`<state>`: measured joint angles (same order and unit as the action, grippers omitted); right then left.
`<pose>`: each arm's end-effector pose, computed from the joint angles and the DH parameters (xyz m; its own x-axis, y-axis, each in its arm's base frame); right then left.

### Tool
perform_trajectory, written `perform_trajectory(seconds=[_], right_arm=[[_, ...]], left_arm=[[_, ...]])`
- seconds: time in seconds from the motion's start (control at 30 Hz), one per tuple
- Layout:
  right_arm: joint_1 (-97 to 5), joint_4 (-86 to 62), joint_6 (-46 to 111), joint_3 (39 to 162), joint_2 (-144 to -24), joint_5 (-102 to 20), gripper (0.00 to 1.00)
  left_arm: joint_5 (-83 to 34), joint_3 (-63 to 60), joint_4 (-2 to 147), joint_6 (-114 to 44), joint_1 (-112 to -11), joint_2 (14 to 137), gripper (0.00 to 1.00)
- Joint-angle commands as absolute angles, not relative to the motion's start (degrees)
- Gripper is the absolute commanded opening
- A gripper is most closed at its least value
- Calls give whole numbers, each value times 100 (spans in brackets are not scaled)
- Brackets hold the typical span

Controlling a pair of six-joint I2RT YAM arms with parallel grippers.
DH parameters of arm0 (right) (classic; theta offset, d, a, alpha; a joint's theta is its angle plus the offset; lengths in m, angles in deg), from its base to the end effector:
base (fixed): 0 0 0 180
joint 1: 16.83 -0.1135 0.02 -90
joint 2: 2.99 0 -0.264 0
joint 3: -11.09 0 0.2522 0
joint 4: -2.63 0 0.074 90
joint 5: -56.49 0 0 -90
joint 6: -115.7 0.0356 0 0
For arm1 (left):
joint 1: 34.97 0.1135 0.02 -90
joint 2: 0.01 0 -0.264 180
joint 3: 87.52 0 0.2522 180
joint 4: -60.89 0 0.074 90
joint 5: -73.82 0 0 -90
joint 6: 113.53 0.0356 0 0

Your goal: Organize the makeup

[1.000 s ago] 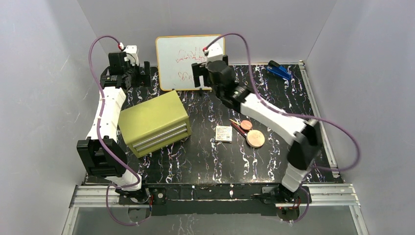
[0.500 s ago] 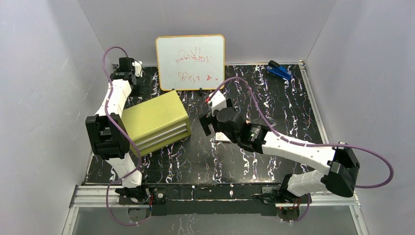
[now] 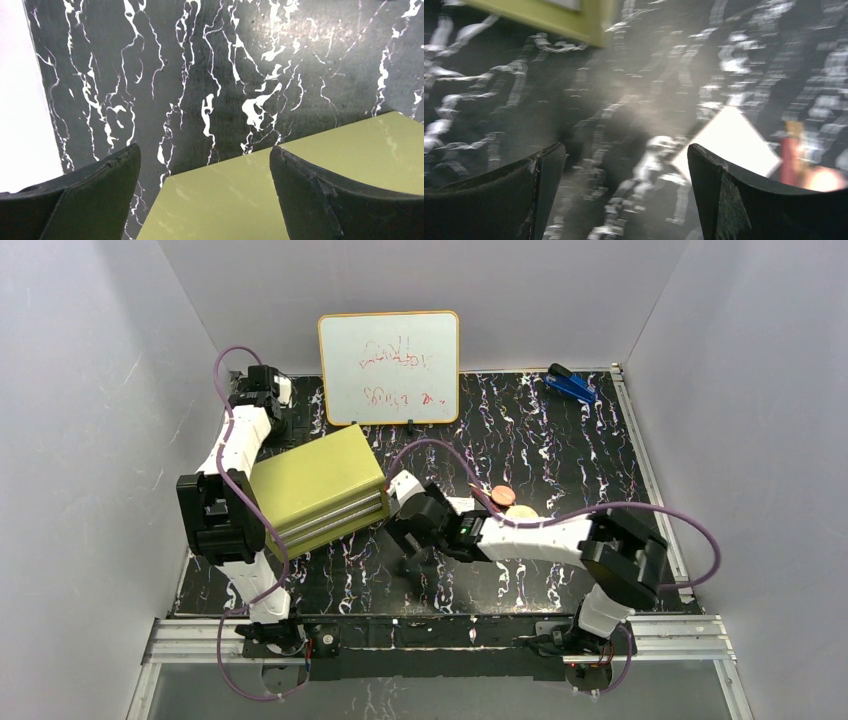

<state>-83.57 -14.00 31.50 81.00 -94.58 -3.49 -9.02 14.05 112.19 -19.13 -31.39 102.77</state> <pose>0.1522 0.3089 0.2192 -0.3083 -0.4956 -0.8120 -0.6124 0.7566 -0.2293 0.3960 0.0292 0.2789 -0.8001 0.0262 -0.5992 -0.0765 0.9864 0.1453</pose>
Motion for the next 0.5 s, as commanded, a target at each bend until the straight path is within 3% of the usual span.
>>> perform_trajectory(seconds=[0.0,0.3,0.47], right_arm=[[-8485,-218,5233,8341,-9873,-1939,100],[-8482,259,5036,8774,-10666,-1532,100],[-8482,753,5100,8555,-10800,-656,100]], left_arm=[[-843,1207,11489,-2062,-3120,10242,97],[-1040,1216,11583,-2168,-3119,10403,94],[-1102,1232,11595,-2208,-3119,10415,94]])
